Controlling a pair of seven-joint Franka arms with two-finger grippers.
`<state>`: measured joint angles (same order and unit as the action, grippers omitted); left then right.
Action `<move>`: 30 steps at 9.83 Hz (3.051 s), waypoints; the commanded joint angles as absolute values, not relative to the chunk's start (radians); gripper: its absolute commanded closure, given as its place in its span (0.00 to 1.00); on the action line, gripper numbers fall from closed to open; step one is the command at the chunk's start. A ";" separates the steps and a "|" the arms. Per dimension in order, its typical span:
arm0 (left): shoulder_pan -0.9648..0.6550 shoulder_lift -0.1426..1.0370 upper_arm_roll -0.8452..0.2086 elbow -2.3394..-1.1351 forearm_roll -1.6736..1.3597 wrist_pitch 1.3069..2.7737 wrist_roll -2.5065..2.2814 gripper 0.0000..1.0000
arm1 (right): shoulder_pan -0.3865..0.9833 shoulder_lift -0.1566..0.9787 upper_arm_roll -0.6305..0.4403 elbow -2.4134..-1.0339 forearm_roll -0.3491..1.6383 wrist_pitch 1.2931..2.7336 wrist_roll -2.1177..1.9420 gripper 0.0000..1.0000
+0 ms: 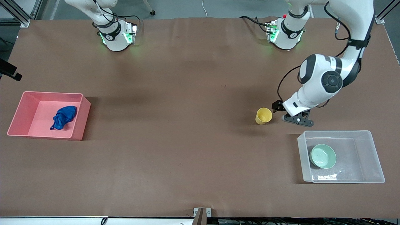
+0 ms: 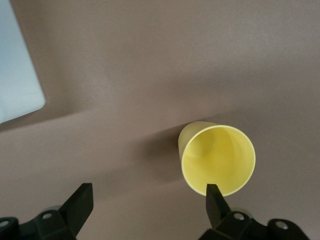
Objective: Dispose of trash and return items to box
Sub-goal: 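Grasp the yellow cup with the left gripper, then carry the yellow cup into the green bowl and open the left gripper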
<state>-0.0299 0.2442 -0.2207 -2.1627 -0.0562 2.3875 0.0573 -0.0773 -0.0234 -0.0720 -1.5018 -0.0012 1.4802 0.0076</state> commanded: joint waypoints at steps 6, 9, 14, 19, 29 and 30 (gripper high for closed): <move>-0.026 0.397 -0.270 -2.158 0.014 2.485 0.049 1.00 | -0.080 -0.017 -0.071 -1.489 -0.020 1.463 -0.040 0.00; -0.026 0.373 -0.287 -2.160 0.012 2.481 0.049 1.00 | -0.080 -0.017 -0.071 -1.491 -0.021 1.463 -0.038 0.00; -0.020 0.322 -0.203 -1.926 0.011 2.258 0.109 1.00 | -0.081 -0.017 -0.071 -1.489 -0.037 1.465 -0.026 0.00; -0.017 0.524 0.004 -1.506 -0.003 2.112 0.183 1.00 | -0.080 -0.017 -0.069 -1.489 -0.035 1.463 -0.028 0.00; 0.012 0.691 0.153 -1.456 -0.141 2.203 0.261 0.00 | -0.077 -0.017 -0.069 -1.491 -0.035 1.460 -0.026 0.00; 0.009 0.660 0.147 -1.457 -0.137 2.203 0.250 0.00 | -0.078 -0.017 -0.069 -1.491 -0.035 1.460 -0.028 0.00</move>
<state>0.0138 0.6802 0.1503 -1.4507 -0.1244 2.2023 0.2518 -0.0766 -0.0190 -0.0725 -1.5012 -0.0319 1.4718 -0.0283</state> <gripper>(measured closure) 0.542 0.000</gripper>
